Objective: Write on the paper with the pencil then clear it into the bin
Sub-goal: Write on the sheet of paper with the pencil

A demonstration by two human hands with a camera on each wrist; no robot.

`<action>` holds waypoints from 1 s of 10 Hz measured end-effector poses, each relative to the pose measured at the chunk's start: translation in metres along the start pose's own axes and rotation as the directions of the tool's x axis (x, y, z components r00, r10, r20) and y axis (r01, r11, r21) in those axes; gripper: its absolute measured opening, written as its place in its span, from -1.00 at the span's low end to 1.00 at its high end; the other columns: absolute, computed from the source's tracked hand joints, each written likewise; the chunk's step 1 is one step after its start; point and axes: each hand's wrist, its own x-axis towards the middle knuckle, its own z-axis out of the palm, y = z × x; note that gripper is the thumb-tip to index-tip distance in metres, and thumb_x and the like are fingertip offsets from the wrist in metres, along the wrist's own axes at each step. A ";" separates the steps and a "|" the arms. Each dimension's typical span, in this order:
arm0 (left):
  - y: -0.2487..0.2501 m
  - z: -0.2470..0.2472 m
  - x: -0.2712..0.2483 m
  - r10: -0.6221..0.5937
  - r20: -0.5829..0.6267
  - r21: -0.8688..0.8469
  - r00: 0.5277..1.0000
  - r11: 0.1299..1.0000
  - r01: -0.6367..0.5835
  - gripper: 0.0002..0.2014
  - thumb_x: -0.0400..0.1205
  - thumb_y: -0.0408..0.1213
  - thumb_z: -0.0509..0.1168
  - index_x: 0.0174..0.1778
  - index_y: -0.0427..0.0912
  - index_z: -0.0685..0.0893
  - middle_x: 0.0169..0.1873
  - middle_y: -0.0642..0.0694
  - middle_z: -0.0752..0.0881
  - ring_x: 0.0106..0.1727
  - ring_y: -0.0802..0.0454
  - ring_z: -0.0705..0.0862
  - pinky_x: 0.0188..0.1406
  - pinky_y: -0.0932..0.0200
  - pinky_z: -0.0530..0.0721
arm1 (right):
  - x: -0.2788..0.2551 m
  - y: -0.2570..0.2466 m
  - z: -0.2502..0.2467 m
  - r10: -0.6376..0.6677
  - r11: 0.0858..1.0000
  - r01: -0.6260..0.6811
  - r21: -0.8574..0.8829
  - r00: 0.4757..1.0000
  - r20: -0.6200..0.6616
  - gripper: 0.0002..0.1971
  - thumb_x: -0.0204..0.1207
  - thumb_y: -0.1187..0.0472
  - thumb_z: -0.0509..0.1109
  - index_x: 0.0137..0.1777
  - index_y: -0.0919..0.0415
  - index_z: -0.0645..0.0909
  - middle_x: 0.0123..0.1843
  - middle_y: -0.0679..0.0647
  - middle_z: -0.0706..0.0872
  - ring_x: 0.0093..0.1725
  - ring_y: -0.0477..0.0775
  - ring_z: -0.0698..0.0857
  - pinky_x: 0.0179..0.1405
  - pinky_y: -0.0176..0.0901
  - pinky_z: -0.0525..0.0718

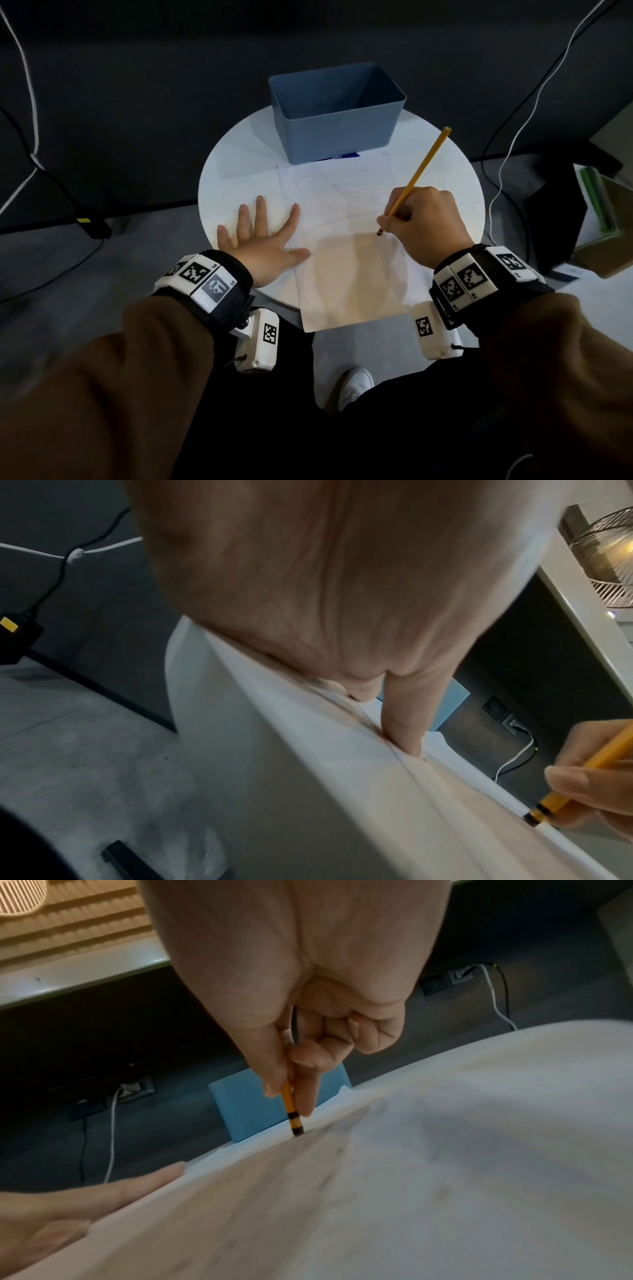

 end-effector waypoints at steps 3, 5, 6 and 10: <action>-0.001 0.000 0.001 -0.004 -0.003 0.013 1.000 1.000 0.004 -0.27 0.69 0.38 0.00 0.61 0.53 -0.37 0.64 0.01 -0.57 0.65 -0.10 -0.56 0.61 -0.38 -0.39 | -0.002 0.002 -0.009 0.024 1.000 -0.024 -0.003 0.999 -0.042 -0.75 0.58 0.20 0.54 -0.33 0.07 0.64 -0.32 0.02 0.75 -0.31 -0.10 0.67 -0.30 -0.42 0.46; -0.001 0.001 0.001 0.000 -0.009 0.002 1.000 1.000 0.000 -0.27 0.69 0.37 0.00 0.61 0.53 -0.36 0.64 0.01 -0.56 0.65 -0.10 -0.56 0.61 -0.37 -0.40 | -0.004 0.002 -0.005 0.037 0.999 -0.037 -0.005 0.999 -0.026 -0.78 0.58 0.21 0.53 -0.30 0.12 0.66 -0.29 0.02 0.74 -0.31 -0.11 0.66 -0.32 -0.41 0.51; -0.001 0.001 0.002 -0.001 -0.012 0.006 1.000 1.000 0.001 -0.27 0.68 0.38 0.01 0.61 0.53 -0.36 0.65 0.01 -0.56 0.66 -0.10 -0.55 0.61 -0.38 -0.39 | -0.002 0.012 -0.015 0.090 0.994 -0.094 -0.058 0.993 -0.071 -0.78 0.58 0.19 0.53 -0.29 0.12 0.65 -0.30 0.03 0.72 -0.32 -0.12 0.64 -0.34 -0.36 0.51; 0.000 0.000 0.000 0.004 -0.006 0.000 1.000 1.000 -0.004 -0.27 0.70 0.36 0.01 0.62 0.52 -0.36 0.64 0.00 -0.56 0.65 -0.10 -0.56 0.60 -0.38 -0.40 | -0.006 0.009 -0.009 0.056 0.998 -0.056 -0.002 0.998 -0.037 -0.79 0.57 0.21 0.54 -0.30 0.12 0.68 -0.29 0.01 0.74 -0.28 -0.11 0.67 -0.29 -0.38 0.55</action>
